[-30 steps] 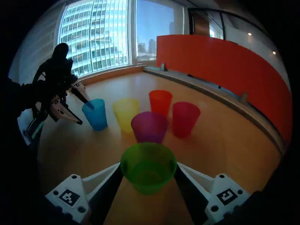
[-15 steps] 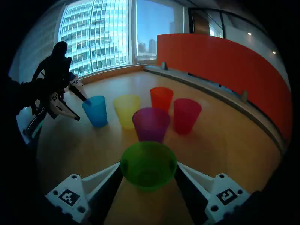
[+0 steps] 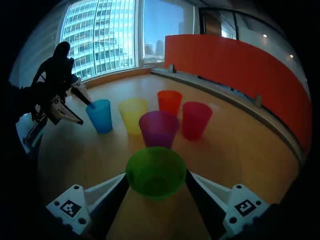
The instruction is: Pour water
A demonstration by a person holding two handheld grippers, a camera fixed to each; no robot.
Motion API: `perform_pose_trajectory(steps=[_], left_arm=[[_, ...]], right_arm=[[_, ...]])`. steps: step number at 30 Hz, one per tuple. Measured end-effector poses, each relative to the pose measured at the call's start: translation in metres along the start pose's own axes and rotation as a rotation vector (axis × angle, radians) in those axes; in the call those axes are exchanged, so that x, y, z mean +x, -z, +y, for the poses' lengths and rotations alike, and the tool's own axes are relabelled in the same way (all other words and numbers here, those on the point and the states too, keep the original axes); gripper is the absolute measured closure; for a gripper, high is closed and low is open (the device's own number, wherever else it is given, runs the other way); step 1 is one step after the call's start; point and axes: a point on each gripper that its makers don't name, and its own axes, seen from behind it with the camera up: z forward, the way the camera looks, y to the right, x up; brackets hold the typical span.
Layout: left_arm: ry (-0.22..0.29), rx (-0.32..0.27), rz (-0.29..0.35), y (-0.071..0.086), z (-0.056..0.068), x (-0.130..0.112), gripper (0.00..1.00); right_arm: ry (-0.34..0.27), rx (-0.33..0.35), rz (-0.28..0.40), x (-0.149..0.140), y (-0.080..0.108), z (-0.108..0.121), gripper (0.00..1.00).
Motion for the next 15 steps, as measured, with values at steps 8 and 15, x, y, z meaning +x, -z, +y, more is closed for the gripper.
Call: perform_pose_trajectory(steps=[8, 15], left_arm=[[0.008, 0.027, 0.007, 0.005, -0.007, -0.001, 0.06], [0.032, 0.061, 0.025, 0.012, -0.015, 0.0, 0.06]], right_arm=[[-0.006, -0.025, 0.006, -0.006, 0.015, 0.001, 0.0], [-0.038, -0.059, 0.017, -0.014, 0.034, 0.004, 0.0]])
